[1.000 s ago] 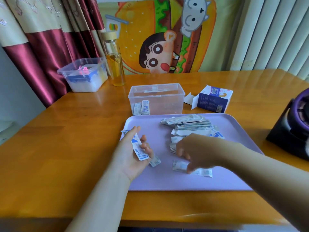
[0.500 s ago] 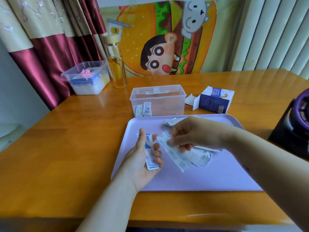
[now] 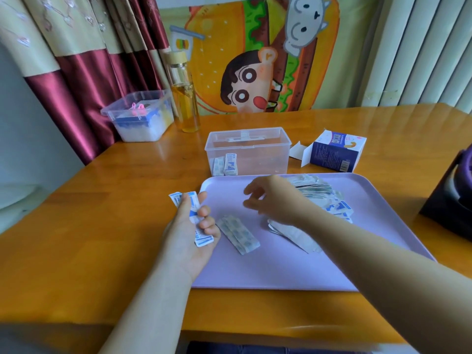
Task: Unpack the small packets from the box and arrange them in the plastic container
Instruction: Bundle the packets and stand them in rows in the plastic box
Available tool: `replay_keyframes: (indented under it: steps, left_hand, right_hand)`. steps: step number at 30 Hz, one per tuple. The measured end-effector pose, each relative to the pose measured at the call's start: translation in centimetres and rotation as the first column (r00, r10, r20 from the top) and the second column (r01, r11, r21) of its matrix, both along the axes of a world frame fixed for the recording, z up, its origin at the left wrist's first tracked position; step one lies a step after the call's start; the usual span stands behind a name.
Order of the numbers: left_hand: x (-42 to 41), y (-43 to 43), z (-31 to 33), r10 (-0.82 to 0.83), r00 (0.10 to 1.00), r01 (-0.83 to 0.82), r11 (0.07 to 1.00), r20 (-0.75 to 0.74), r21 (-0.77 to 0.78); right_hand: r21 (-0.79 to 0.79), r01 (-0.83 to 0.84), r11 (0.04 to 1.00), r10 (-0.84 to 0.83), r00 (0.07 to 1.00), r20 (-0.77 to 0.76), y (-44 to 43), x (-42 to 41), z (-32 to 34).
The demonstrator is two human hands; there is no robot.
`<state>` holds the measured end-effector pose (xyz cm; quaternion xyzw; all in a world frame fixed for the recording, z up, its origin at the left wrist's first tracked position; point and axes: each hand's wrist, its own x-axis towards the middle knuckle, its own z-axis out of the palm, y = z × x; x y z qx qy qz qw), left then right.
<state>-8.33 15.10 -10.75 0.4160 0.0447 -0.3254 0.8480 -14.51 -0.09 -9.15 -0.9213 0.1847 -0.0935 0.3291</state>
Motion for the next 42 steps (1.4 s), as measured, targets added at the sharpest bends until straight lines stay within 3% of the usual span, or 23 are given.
replay_keyframes:
  steps: [2,4,7,10,19,23,26,29,31,34,38,42]
  left_hand:
    - [0.1,0.3,-0.1,-0.012,1.000,0.012,1.000,0.005,0.004]
    - [0.0,0.1,-0.3,-0.028,1.000,0.028,1.000,0.003,0.004]
    - [-0.4,-0.7,-0.5,-0.064,0.998,0.064,0.998,-0.012,-0.012]
    - [-1.0,-1.5,-0.5,-0.110,0.994,0.110,0.994,0.000,-0.007]
    - [-1.3,-0.7,-0.3,-0.112,0.993,0.112,0.993,0.025,0.023]
    - [-1.5,-0.6,-0.2,-0.135,0.990,0.133,0.989,0.041,0.065]
    - [-1.8,-0.9,-0.4,-0.178,0.982,0.170,0.979,0.063,0.117]
    - [-2.2,-1.0,-0.4,-0.213,0.971,0.196,0.970,0.108,0.144]
    - [-2.8,-1.1,-0.3,-0.244,0.956,0.217,0.961,0.161,0.170]
    - [-4.1,-1.4,-0.3,-0.318,0.909,0.251,0.934,0.271,0.255]
    - [-4.9,-1.6,-0.5,-0.331,0.854,0.222,0.930,0.402,0.293]
    - [-4.3,-1.7,-0.7,-0.258,0.885,0.149,0.945,0.388,0.290]
  right_hand:
    - [-0.230,-0.026,0.973,0.002,0.994,-0.106,-0.8,-0.8,1.1]
    - [-0.403,-0.141,0.904,0.006,0.948,-0.318,-1.3,-2.2,1.9]
    - [-0.475,-0.249,0.844,-0.052,0.844,-0.534,-1.4,-4.1,1.6]
    - [-0.455,-0.258,0.853,-0.068,0.808,-0.585,-2.2,-4.5,0.7]
    - [-0.256,-0.228,0.939,0.043,0.819,-0.573,-4.1,-5.4,0.7]
    - [-0.100,-0.220,0.970,0.116,0.786,-0.607,-5.2,-6.0,1.3]
    - [0.242,-0.133,0.961,0.241,0.830,-0.503,-5.6,-6.3,1.6]
    - [0.625,-0.062,0.778,0.300,0.911,-0.282,-5.3,-6.5,1.9]
    - [0.753,-0.089,0.652,0.279,0.951,-0.129,-4.7,-6.2,1.7]
    - [0.820,-0.160,0.549,0.239,0.971,0.029,-3.2,-5.6,0.8]
    - [0.809,-0.213,0.548,0.179,0.974,0.136,-1.5,-5.1,-0.5]
    - [0.833,-0.203,0.515,0.133,0.979,0.156,-0.9,-5.0,-1.1]
